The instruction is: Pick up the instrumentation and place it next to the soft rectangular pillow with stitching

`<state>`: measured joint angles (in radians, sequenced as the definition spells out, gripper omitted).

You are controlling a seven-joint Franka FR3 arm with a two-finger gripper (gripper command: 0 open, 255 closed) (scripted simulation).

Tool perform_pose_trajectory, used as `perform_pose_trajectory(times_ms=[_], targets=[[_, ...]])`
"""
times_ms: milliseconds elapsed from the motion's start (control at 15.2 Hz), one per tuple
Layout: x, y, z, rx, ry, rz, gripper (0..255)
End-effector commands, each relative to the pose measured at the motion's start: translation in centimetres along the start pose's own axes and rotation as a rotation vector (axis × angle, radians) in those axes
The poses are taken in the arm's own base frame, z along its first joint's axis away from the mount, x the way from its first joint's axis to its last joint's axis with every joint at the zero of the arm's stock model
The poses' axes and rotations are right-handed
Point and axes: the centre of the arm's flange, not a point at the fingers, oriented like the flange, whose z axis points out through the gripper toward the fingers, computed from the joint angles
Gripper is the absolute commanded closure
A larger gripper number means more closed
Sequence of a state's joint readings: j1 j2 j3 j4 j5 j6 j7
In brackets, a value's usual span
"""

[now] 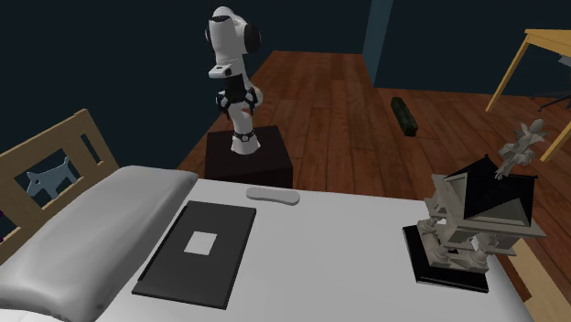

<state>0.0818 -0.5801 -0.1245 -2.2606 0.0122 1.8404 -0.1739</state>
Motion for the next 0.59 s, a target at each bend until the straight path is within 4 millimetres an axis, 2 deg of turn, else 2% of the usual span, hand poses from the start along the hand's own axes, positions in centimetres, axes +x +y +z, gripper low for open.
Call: perform_pose_trajectory(times_ms=[0, 528], targets=[[1.9, 0.3, 2.0, 0.005, -0.015, -0.089, 0], [9.4, 0.5, 10.4, 0.025, -0.075, -0.425, 0]])
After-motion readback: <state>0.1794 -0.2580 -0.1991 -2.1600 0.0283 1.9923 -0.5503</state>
